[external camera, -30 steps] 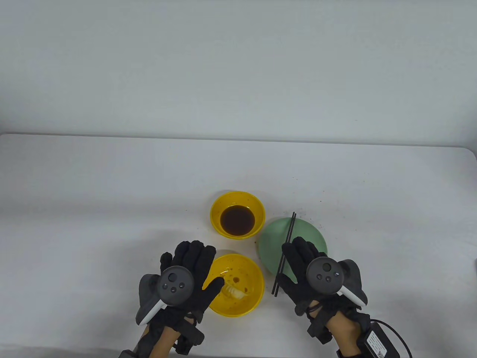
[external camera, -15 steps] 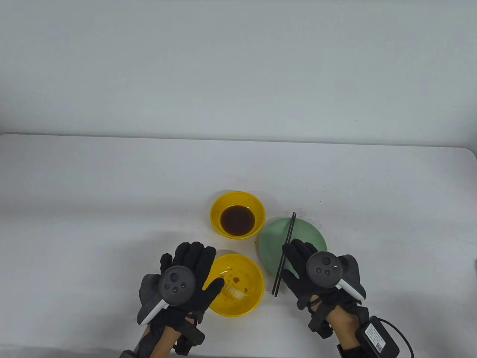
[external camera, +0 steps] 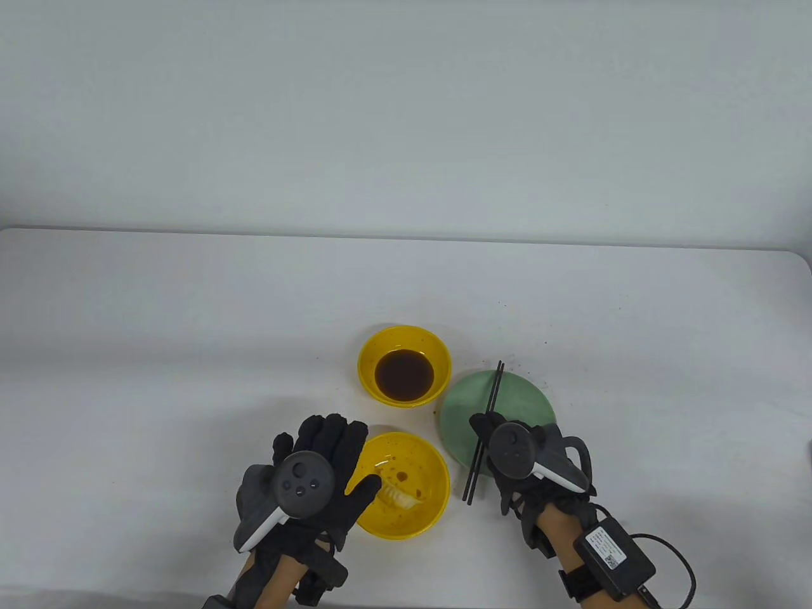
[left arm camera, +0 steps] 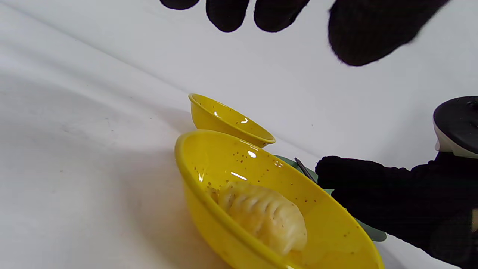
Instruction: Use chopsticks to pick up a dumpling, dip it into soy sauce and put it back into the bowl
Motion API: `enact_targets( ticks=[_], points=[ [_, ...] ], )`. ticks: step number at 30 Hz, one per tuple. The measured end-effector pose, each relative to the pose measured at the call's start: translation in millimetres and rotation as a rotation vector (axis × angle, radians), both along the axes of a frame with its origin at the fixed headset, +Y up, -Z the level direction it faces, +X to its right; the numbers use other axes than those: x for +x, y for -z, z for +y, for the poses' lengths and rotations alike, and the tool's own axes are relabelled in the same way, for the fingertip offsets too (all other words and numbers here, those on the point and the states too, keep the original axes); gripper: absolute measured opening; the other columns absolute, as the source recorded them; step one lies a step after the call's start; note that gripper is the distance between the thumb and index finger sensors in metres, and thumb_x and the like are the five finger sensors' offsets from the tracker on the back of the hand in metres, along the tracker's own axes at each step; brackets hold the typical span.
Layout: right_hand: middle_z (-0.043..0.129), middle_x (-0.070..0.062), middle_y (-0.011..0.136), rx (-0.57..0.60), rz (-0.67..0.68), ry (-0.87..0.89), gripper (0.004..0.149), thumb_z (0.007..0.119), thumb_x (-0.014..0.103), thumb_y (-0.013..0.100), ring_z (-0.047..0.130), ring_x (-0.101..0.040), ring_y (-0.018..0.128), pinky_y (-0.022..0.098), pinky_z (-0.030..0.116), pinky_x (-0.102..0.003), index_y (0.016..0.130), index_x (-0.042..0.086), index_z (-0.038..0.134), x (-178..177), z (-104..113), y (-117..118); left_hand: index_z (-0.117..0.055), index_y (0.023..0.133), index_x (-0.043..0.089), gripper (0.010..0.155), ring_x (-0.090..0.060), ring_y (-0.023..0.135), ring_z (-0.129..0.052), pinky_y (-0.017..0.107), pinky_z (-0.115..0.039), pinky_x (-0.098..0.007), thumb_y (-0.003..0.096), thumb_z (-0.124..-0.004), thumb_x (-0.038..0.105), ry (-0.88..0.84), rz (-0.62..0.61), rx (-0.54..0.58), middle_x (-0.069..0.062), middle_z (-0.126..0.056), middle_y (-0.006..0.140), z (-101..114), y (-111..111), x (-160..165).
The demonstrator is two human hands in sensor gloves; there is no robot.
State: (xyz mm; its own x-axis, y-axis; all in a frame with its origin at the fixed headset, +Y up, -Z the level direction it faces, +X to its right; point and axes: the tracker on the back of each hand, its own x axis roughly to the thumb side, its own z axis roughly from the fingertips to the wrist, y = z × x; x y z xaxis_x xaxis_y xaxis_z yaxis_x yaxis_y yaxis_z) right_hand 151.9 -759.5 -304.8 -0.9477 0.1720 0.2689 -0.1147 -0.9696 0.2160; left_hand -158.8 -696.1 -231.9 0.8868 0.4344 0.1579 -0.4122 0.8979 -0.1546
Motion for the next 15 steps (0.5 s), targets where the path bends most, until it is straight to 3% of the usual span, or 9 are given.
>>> enact_targets(
  ticks=[8,15],
  points=[
    [0.058,-0.004,0.109,0.098,0.022,-0.164,0.060,0.079,0.020,0.050,0.072,-0.037,0.093,0.067,0.058,-0.064,0.104,0.027,0.052,-4.6,7.6,-4.2,-0.031,0.115,0.042,0.081,-0.036,0.120,-0.025,0.081,-0.014,-0.067,0.0476,-0.069,0.065,-0.005,0.006,-0.008,0.003,-0.030,0.124,-0.2,0.3,-2.0],
    [0.053,-0.004,0.110,0.150,0.025,-0.301,0.066,0.083,0.019,0.049,0.077,-0.032,0.089,0.066,0.063,-0.059,0.104,0.028,0.048,-12.4,-0.2,-5.0,-0.031,0.115,0.042,0.080,-0.037,0.120,-0.026,0.081,-0.014,-0.067,0.0476,-0.069,0.065,0.000,0.008,-0.024,0.003,-0.030,0.124,-1.1,0.9,-2.6]
  ],
)
